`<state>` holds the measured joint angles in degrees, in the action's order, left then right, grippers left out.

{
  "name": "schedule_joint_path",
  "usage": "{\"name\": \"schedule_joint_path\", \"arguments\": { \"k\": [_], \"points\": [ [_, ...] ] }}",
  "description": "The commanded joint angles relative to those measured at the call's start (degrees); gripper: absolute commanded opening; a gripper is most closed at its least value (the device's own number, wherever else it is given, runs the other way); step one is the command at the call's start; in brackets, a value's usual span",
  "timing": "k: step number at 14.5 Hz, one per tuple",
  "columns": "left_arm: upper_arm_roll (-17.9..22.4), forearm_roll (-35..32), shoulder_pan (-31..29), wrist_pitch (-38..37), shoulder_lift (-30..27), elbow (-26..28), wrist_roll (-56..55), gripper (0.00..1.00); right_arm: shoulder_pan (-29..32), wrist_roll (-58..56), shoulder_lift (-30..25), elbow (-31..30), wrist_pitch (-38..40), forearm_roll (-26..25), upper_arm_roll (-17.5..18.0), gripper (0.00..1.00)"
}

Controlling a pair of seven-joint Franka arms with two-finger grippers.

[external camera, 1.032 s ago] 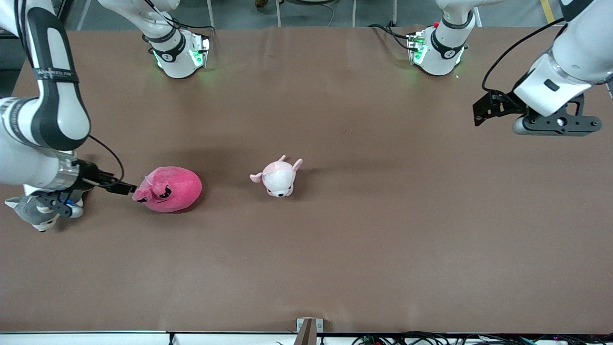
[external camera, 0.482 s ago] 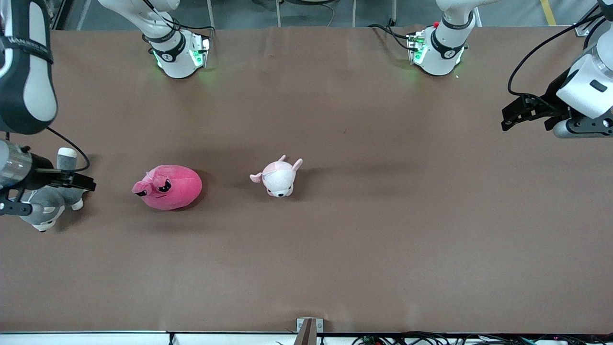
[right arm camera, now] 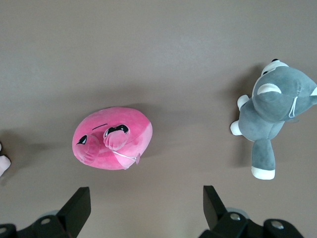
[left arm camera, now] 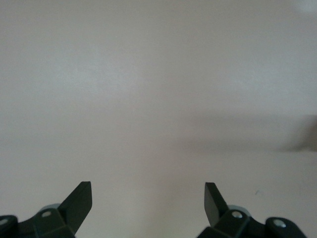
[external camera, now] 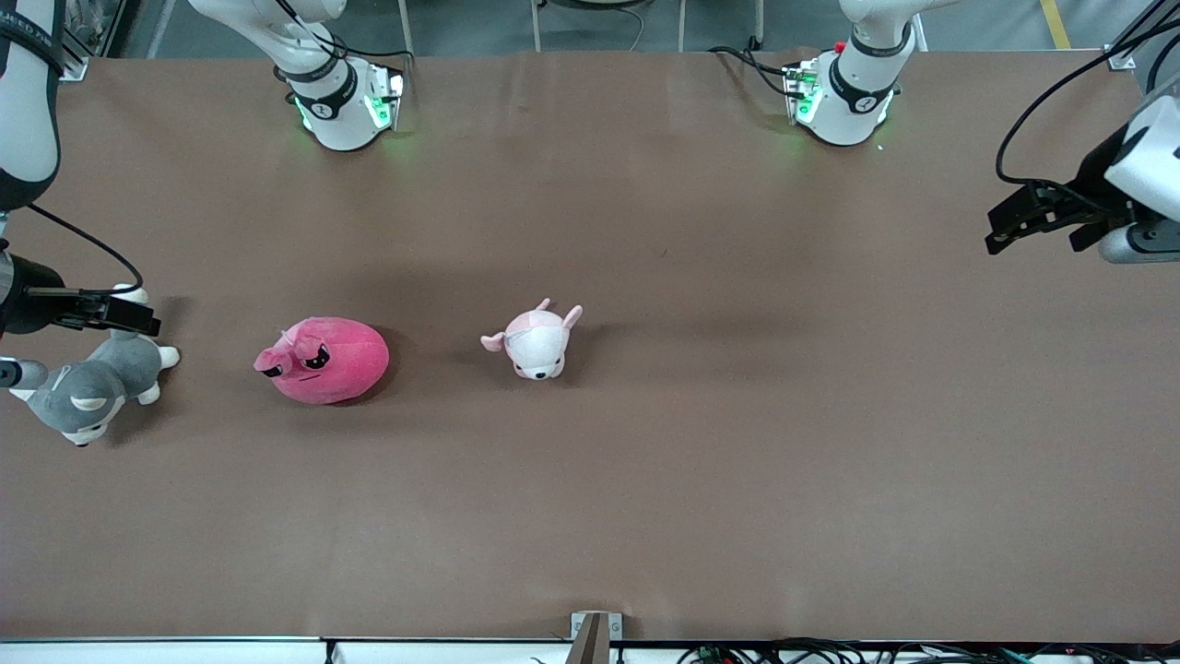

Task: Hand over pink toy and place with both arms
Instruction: 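Open the right gripper and withdraw it from the pink plush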

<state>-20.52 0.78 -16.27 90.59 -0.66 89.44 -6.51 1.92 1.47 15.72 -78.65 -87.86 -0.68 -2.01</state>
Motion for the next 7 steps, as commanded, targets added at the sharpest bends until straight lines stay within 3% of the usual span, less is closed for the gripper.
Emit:
{"name": "schedule_joint_path", "arguments": {
  "k": [1, 7],
  "points": [
    [-0.05, -0.08, -1.57, 0.11, 0.05, -0.84, 2.71, 1.0, -0.07, -0.33, -0.17, 1.04, 0.67, -0.64, 0.34, 1.0],
    [0.04, -0.34, -3.86, 0.29, 0.75, -1.19, 6.42, 1.0, -2.1, 0.29, -5.07, -2.19, 4.63, -0.55, 0.86, 1.0]
  ]
}}
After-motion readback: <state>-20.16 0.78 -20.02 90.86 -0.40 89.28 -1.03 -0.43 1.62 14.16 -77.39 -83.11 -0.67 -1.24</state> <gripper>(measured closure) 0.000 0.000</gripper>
